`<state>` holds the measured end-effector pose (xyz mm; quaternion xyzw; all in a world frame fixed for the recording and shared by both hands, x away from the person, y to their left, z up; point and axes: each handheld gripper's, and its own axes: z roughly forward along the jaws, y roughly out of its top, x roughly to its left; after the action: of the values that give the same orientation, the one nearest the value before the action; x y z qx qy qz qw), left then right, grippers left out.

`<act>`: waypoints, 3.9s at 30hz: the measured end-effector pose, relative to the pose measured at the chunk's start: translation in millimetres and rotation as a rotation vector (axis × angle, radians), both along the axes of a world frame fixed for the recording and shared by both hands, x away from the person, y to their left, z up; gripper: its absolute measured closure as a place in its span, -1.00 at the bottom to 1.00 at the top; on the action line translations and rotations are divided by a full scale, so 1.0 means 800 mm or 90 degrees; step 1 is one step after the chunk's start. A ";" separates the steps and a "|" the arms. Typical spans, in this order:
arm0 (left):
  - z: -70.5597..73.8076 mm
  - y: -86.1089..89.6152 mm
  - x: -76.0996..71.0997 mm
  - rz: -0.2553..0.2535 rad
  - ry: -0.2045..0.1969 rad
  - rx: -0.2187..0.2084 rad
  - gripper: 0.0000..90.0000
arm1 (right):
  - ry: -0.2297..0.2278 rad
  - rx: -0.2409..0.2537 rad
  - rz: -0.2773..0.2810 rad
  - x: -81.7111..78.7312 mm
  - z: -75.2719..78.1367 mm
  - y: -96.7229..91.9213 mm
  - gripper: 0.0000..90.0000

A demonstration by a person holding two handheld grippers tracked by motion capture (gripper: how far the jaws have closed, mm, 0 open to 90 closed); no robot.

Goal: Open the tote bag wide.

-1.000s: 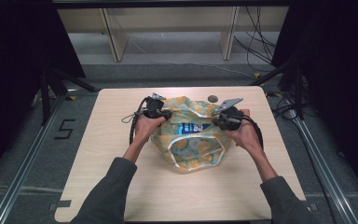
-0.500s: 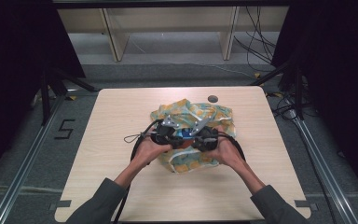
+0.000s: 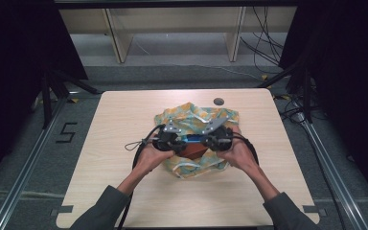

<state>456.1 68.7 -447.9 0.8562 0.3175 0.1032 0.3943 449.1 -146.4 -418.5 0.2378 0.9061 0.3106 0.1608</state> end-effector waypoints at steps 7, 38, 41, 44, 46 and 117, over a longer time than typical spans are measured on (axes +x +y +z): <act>0.002 -0.008 0.049 0.047 -0.002 0.033 0.79 | 0.010 -0.095 0.019 0.053 -0.030 0.023 1.00; -0.012 0.026 0.141 0.223 -0.025 0.020 0.93 | 0.025 -0.039 -0.188 0.192 -0.048 -0.006 1.00; -0.014 0.039 0.139 0.225 -0.003 -0.011 0.93 | 0.056 0.003 -0.198 0.195 -0.052 -0.017 1.00; -0.013 0.044 0.137 0.217 -0.007 -0.005 0.91 | 0.085 0.030 -0.202 0.195 -0.052 -0.026 1.00; -0.013 0.047 0.137 0.220 -0.003 -0.007 0.92 | 0.101 0.041 -0.209 0.195 -0.051 -0.036 1.00; 0.044 0.044 0.047 0.109 -0.077 -0.110 0.79 | 0.120 0.095 -0.069 0.085 0.019 -0.053 1.00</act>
<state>493.4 103.7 -412.4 0.7812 0.3726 0.1604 0.4745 516.9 -189.1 -403.1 0.3257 0.8776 0.3441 0.0733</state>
